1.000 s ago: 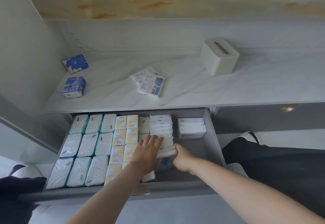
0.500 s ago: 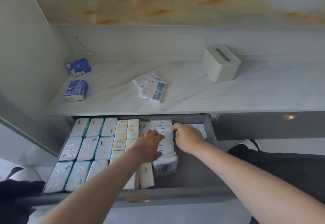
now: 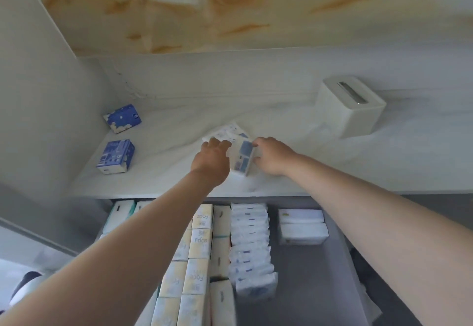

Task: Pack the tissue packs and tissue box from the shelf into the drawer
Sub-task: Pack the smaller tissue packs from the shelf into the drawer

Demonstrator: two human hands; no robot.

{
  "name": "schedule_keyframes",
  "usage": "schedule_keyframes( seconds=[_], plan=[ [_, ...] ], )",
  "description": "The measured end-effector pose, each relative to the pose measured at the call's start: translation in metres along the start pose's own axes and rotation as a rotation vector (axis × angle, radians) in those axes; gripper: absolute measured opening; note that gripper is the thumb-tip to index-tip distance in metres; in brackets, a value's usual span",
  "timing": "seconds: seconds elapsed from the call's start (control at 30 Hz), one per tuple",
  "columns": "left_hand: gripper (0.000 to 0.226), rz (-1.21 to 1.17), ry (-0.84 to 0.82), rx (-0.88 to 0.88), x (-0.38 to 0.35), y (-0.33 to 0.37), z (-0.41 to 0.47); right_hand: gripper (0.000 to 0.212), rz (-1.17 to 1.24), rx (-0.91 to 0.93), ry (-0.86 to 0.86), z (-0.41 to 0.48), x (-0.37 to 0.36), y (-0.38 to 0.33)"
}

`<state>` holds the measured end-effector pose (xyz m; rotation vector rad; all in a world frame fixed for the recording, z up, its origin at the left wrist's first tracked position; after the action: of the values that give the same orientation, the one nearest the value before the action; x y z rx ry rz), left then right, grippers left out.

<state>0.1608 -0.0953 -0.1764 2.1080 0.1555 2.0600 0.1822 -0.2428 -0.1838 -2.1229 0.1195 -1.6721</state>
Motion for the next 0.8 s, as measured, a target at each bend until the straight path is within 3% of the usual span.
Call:
schedule_keyframes(
  seconds=[0.13,0.23,0.3,0.47,0.6,0.7,0.8],
  plan=[
    [0.067,0.084,-0.146,-0.001,-0.020,-0.024,0.037,0.062,0.252,-0.053,0.051,0.028,-0.012,0.006],
    [0.060,0.093,-0.253,0.035,-0.028,-0.040,0.063,0.086,0.214,0.010,0.042,0.034,-0.024,-0.001],
    [0.053,0.097,-0.279,0.076,-0.029,-0.049,0.074,0.090,0.147,0.010,0.058,0.039,-0.026,-0.003],
    [0.036,-0.101,-0.140,0.213,-0.016,-0.061,0.079,0.082,0.138,-0.162,0.188,0.041,-0.015,0.009],
    [0.056,-0.491,-0.189,0.318,-0.026,-0.071,0.066,0.061,0.261,-0.303,0.204,0.035,-0.020,0.021],
    [0.030,-0.788,-0.246,0.319,-0.030,-0.057,0.051,0.043,0.334,-0.259,0.210,0.034,-0.023,0.013],
    [0.026,-1.023,-0.236,0.324,-0.025,-0.039,0.031,0.041,0.444,-0.210,0.173,0.028,-0.020,-0.002]
  ],
)
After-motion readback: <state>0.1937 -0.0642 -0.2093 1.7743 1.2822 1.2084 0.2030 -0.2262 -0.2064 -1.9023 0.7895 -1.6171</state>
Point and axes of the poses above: each hand's wrist, its own z-axis towards the middle knuckle, its own x-axis out of the back of the hand, y = z × x, the point moved 10 cm from there along z, towards the middle knuckle
